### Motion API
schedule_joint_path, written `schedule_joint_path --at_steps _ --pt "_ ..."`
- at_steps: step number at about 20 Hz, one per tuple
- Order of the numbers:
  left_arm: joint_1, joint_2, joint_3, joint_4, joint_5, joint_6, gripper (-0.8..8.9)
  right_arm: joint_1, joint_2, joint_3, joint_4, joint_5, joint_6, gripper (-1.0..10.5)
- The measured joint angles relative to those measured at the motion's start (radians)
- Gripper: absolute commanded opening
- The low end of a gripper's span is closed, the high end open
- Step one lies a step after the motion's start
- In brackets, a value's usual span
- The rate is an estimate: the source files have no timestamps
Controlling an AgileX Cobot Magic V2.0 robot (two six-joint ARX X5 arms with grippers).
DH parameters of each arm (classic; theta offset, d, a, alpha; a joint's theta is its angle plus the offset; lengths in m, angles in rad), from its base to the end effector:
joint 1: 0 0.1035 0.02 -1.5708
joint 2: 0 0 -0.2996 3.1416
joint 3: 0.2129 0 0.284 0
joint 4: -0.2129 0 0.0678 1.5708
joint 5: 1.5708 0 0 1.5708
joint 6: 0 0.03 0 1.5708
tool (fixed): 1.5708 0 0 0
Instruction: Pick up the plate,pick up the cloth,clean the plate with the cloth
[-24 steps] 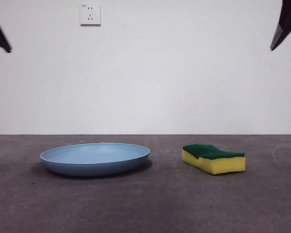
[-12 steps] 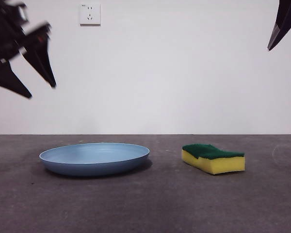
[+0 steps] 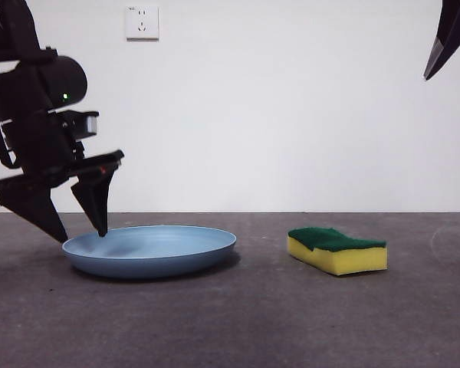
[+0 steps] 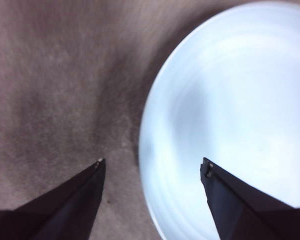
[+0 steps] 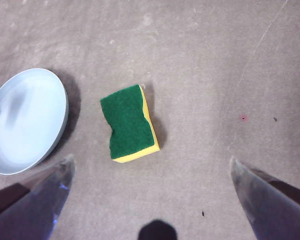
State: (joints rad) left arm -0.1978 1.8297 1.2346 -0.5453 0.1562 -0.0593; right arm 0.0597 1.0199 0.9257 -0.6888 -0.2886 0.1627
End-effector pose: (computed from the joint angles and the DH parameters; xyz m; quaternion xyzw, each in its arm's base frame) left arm 0.3921 -0.0834 0.1986 -0.0133 0.5438 -0.1322 0.8286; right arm 0.2127 0.0213 0.3243 0.1174 0.3908 0.1288 0.9038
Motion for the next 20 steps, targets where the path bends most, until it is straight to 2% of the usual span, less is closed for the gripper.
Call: schedule_joint_path --at_steps 7,8,9,10,11,17,20 --pt "-0.002 0.063 0.010 0.038 0.002 0.000 3.11 0.000 0.000 0.000 0.000 0.000 0.002 6.6" --pt "-0.002 0.066 0.013 0.037 0.003 0.001 2.67 0.000 0.000 0.000 0.000 0.000 0.002 6.6" --pt "-0.002 0.067 0.014 0.037 0.001 0.001 1.39 0.000 0.000 0.000 0.000 0.000 0.002 6.6" --pt "-0.002 0.068 0.014 0.037 -0.007 0.004 -0.31 0.000 0.000 0.000 0.000 0.000 0.002 6.6" --pt "-0.001 0.070 0.014 0.039 -0.013 0.008 -0.07 0.000 0.000 0.000 0.000 0.000 0.002 6.6" --pt "-0.002 0.054 0.016 0.043 0.018 0.019 -0.07 0.000 0.000 0.000 0.036 -0.001 0.002 6.6" --pt "-0.002 0.009 0.012 0.032 0.018 0.019 -0.07 0.007 0.000 0.000 0.084 -0.094 0.001 6.6"
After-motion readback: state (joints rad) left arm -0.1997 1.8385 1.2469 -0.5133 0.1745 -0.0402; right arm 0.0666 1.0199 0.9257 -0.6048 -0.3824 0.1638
